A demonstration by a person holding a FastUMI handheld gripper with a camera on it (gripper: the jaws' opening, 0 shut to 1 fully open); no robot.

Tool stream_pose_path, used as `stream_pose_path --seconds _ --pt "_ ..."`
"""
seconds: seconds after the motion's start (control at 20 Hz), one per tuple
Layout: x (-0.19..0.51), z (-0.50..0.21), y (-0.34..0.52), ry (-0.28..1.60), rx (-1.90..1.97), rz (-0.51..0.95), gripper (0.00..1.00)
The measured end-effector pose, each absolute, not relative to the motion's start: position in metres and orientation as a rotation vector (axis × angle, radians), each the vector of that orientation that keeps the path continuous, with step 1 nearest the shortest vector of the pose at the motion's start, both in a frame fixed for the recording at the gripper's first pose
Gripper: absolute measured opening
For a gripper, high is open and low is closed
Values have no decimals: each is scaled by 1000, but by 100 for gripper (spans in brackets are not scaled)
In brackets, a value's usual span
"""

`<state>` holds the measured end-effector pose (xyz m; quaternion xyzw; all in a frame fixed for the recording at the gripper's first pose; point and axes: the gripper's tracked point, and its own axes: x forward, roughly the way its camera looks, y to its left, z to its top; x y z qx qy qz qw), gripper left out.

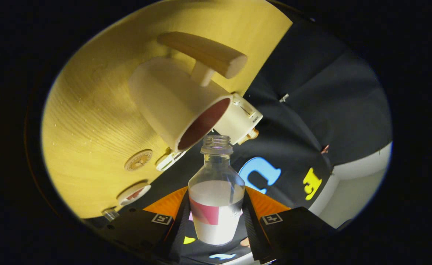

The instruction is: Take the bottle from table, then pour the juice into the cup, finally place the bottle on the coaster

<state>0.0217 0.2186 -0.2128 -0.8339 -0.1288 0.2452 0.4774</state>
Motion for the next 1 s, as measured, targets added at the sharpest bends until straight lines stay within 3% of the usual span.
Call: stream_pose_path --seconds 0.5,0.6,1.0 --pt "4 -225 220 105 -1169 662 73" --pt "-2 -223 235 134 -968 718 73" --pt "6 -213 217 291 -346 699 74"
